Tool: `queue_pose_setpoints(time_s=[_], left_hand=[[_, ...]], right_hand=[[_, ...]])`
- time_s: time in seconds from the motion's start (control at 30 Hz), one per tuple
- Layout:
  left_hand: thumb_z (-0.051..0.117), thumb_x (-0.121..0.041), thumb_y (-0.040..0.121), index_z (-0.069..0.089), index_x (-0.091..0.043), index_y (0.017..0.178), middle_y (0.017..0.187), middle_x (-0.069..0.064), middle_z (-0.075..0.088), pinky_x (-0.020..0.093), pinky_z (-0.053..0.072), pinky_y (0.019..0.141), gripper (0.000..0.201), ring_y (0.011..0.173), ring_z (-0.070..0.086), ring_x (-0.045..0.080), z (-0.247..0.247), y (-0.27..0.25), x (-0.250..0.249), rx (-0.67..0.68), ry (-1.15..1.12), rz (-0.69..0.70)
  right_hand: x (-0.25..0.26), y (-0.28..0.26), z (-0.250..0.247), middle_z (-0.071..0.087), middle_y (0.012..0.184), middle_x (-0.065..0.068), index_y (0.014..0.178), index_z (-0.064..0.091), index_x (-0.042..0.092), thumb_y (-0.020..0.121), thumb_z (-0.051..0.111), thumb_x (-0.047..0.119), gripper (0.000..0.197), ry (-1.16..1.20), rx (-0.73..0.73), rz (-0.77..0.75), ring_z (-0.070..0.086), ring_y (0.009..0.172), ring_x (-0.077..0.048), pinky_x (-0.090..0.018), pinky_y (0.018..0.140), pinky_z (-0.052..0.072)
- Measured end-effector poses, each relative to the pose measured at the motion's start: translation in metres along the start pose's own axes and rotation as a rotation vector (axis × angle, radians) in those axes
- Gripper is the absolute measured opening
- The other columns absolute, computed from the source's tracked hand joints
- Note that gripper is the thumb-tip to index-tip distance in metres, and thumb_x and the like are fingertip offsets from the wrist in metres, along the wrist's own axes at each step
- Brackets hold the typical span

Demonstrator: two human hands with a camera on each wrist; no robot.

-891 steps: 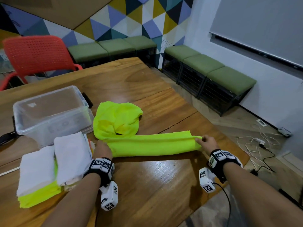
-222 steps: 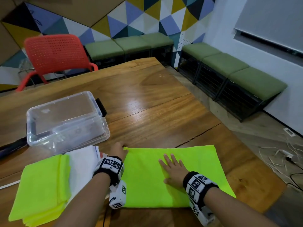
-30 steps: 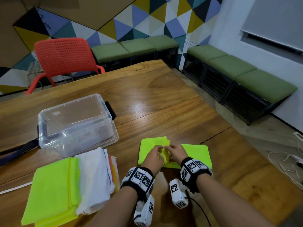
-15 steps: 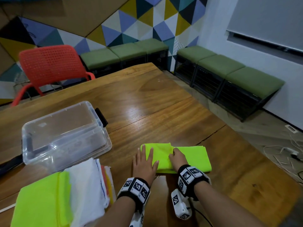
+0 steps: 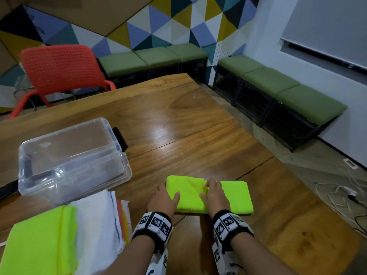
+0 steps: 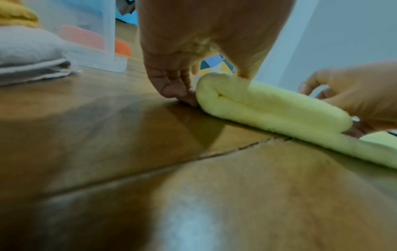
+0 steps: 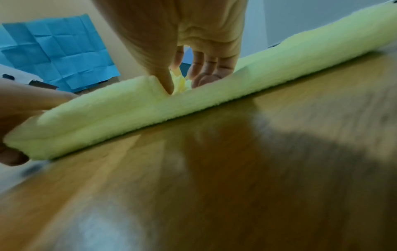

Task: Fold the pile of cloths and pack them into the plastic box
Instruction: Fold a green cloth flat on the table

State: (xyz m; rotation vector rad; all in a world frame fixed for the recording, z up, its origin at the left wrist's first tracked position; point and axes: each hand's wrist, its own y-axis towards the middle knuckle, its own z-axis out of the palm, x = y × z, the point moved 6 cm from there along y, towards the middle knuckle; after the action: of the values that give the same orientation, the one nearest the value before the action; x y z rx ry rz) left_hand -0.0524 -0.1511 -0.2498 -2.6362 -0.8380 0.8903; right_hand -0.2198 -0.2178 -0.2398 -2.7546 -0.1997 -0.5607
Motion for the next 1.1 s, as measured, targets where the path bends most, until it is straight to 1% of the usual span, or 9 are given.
queue_pose_setpoints(time_s=[0.17,0.33,0.47,0.53,0.63,0.8,0.87,0.97,1.1], left_hand=[[0.054,-0.045,0.089,0.057,-0.007,0.114,0.114,0.014,0.063,0.032,0.047,0.082,0.046,0.103,0.060,0.030,-0.001,0.001,0.000,0.060,-0.046,-0.045],[0.054,-0.032,0.089,0.043,-0.004,0.118,0.109,0.017,0.061,0.032,0.042,0.071,0.042,0.099,0.059,0.034,-0.024,-0.007,-0.013,-0.068,-0.104,-0.038],[0.055,-0.023,0.090,0.037,-0.007,0.129,0.112,0.020,0.061,0.037,0.044,0.076,0.046,0.100,0.059,0.037,-0.055,-0.006,-0.016,-0.258,-0.221,-0.027],[0.059,-0.023,0.089,0.032,-0.011,0.137,0.119,0.018,0.059,0.037,0.046,0.082,0.057,0.106,0.058,0.034,-0.065,-0.003,-0.020,-0.310,-0.382,0.040],[0.069,-0.018,0.082,0.029,-0.019,0.139,0.130,0.006,0.050,0.034,0.047,0.092,0.069,0.113,0.053,0.019,-0.062,-0.004,-0.040,-0.237,-0.641,0.270],[0.071,-0.026,0.079,0.018,-0.031,0.139,0.138,-0.006,0.041,0.025,0.035,0.106,0.081,0.129,0.040,0.009,-0.013,-0.030,-0.070,0.090,-0.511,0.542],[0.060,-0.039,0.081,0.024,-0.028,0.143,0.144,-0.005,0.039,0.024,0.031,0.109,0.073,0.135,0.036,0.010,-0.003,-0.039,-0.077,0.143,-0.374,0.585],[0.046,-0.040,0.095,0.029,-0.027,0.146,0.153,-0.001,0.030,0.027,0.021,0.114,0.055,0.141,0.027,0.014,0.008,-0.044,-0.081,0.173,-0.027,0.628],[0.036,-0.037,0.099,0.029,-0.027,0.146,0.156,-0.007,0.021,0.033,0.004,0.120,0.048,0.145,0.011,0.010,0.029,-0.053,-0.081,0.247,0.168,0.741]], right_hand=[[0.016,-0.005,0.004,0.059,0.087,-0.006,0.086,0.065,0.017,0.074,0.074,0.017,0.014,-0.287,-0.139,-0.221,0.059,0.078,-0.027,-0.034,0.056,0.045],[0.031,-0.010,0.003,0.060,0.065,0.002,0.064,0.071,0.025,0.059,0.071,0.015,0.011,-0.358,-0.137,-0.321,0.058,0.057,-0.020,-0.027,0.044,0.044],[0.046,-0.026,0.015,0.060,0.117,-0.003,0.124,0.059,0.022,0.078,0.055,0.005,0.049,-0.325,0.015,-0.448,0.055,0.102,-0.028,-0.036,0.082,0.046],[0.040,-0.021,0.024,0.048,0.130,-0.011,0.137,0.044,0.026,0.085,0.041,-0.001,0.058,-0.096,0.198,-0.325,0.046,0.117,-0.033,-0.037,0.097,0.038],[0.035,-0.014,0.021,0.057,0.124,-0.016,0.127,0.057,0.020,0.085,0.038,-0.004,0.052,0.263,0.237,-0.159,0.055,0.113,-0.032,-0.031,0.094,0.043],[0.019,-0.001,-0.001,0.063,0.114,-0.022,0.107,0.062,-0.001,0.097,0.039,0.009,0.027,0.617,0.220,0.086,0.059,0.108,-0.033,-0.033,0.088,0.043],[-0.001,0.000,-0.006,0.068,0.092,-0.020,0.091,0.066,0.002,0.097,0.040,0.034,0.041,0.797,0.142,0.165,0.064,0.087,-0.031,-0.036,0.082,0.048],[-0.038,0.012,0.001,0.071,0.095,-0.013,0.098,0.069,0.009,0.063,0.040,0.088,0.091,0.944,0.139,0.255,0.067,0.092,-0.031,-0.044,0.090,0.051],[-0.039,0.016,-0.015,0.065,0.113,-0.015,0.108,0.060,0.008,0.084,0.066,0.033,0.035,0.706,0.141,0.210,0.060,0.101,-0.027,-0.040,0.094,0.047]])
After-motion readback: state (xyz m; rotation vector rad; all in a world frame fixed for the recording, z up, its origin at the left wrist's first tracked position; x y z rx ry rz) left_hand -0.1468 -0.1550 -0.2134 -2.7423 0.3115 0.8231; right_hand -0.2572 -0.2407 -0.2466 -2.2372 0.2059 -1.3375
